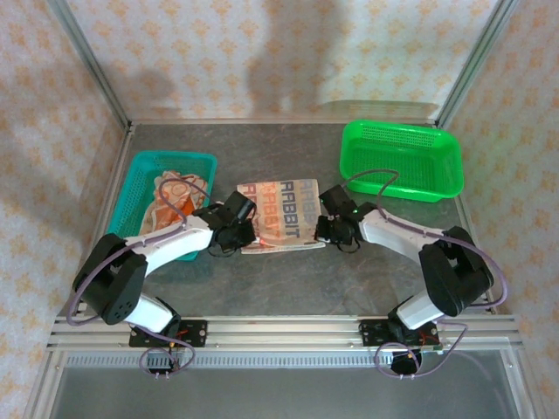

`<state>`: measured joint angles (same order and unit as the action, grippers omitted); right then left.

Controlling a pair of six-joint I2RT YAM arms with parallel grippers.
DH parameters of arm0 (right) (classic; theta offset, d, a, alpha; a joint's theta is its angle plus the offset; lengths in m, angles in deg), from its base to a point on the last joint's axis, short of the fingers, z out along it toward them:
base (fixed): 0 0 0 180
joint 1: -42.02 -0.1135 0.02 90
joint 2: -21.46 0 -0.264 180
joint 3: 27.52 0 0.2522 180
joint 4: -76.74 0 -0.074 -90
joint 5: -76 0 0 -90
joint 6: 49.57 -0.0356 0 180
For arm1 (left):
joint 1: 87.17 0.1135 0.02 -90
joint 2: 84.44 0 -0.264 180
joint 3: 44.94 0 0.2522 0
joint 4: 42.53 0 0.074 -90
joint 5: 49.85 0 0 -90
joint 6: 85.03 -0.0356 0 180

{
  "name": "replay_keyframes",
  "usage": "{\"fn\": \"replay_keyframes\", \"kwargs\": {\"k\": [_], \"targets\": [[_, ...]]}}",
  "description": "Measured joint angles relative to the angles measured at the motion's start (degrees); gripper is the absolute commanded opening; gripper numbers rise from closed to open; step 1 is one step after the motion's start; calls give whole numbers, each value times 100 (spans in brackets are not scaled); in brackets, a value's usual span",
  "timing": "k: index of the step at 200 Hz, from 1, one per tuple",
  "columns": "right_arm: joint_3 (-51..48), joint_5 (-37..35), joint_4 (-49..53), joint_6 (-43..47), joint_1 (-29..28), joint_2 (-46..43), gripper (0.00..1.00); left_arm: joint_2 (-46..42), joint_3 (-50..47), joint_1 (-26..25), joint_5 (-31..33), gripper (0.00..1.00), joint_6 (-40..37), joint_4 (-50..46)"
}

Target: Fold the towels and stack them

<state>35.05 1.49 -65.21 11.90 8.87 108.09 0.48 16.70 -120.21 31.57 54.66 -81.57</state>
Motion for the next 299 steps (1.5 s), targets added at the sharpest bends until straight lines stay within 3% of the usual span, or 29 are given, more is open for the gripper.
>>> {"fn": "replay_keyframes", "kwargs": {"k": [40,52,63,69,95,132,152,189,237,299], "targets": [[-85,-2,-81,2,-26,146,2,205,-138,-2,0,0,0,87],[-85,-2,-85,2,-28,162,9,249,-157,-26,0,10,0,98],[-85,-4,-87,-4,-33,162,17,256,-162,-37,4,36,-20,96],[-85,-13,-85,-13,-35,162,23,256,-160,-39,4,45,-15,92],[-85,-63,-20,33,-35,114,34,254,-90,-48,157,57,-42,-144],[68,-144,260,114,-35,-201,35,240,577,-46,507,53,-306,-846],[337,-153,334,177,-35,-184,33,238,988,-48,592,43,-446,-966],[748,-149,299,304,-37,175,21,487,1333,-46,492,20,-522,-852],[831,-57,166,304,-131,855,14,1268,1165,-48,234,16,-457,-605],[356,-33,-192,192,-380,879,12,1154,632,-92,151,14,-426,-310]]}}
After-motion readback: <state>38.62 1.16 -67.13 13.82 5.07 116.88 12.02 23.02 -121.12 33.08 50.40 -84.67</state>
